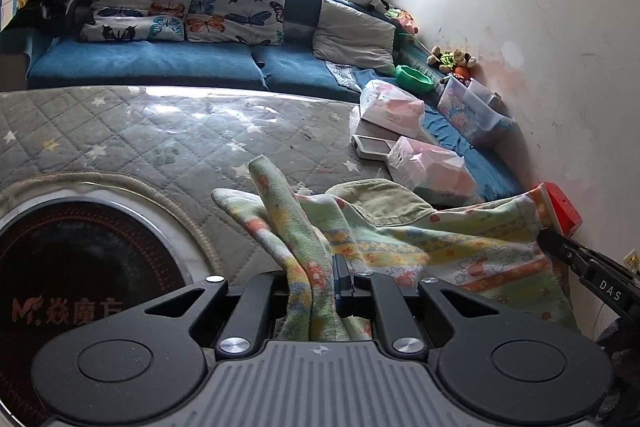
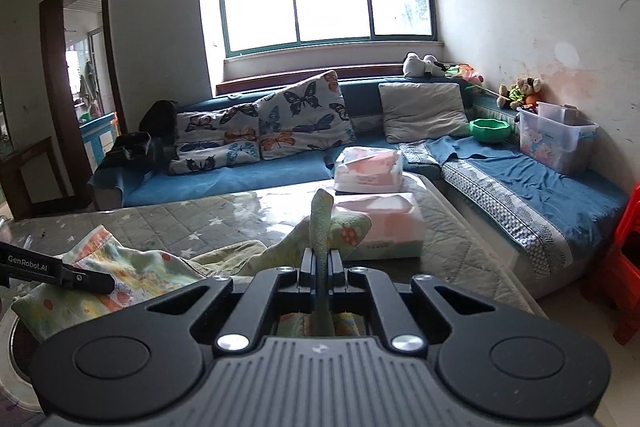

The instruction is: Fold clothes

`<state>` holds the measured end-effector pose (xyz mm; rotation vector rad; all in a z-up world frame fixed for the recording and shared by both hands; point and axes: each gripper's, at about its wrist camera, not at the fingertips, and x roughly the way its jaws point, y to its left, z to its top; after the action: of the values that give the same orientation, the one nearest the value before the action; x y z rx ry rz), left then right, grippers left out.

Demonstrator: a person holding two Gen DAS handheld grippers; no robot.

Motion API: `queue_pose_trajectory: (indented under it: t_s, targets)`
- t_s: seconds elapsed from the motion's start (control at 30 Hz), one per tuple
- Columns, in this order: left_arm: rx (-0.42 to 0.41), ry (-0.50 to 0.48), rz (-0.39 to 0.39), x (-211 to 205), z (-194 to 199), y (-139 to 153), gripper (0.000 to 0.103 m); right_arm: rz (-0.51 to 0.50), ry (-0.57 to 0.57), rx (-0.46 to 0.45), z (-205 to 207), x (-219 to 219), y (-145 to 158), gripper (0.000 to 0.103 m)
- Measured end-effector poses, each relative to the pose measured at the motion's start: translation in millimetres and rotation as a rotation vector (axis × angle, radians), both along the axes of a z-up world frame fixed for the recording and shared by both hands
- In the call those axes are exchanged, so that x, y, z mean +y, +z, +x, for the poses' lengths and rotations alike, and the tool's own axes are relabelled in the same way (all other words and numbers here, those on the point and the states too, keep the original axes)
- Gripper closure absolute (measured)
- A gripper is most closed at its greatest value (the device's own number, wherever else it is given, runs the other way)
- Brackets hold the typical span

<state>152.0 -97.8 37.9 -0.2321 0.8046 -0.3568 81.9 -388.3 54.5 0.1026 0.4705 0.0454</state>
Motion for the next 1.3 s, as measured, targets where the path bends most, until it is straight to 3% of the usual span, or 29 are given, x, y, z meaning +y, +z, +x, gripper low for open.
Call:
queue_pose_trajectory:
  t_s: [0.6, 1.13, 1.3]
  targets:
    - [0.077, -0.034, 0.03, -14.7, 4.9, -25.4, 0.092, 0.013, -0.027, 0.087, -0.7, -14.0, -33.0, 0.098]
    - [0.188, -0.04, 0.027, 4.6, 1.9, -59.5, 0.091, 0.034, -0.078, 0.201, 0.4, -27.3, -72.1, 0.098]
    - [0.182, -0.04, 0.048, 7.0, -0.2, -60.3, 0.076, 0.026, -0.095, 0.225, 3.9, -29.3, -78.0, 0.092]
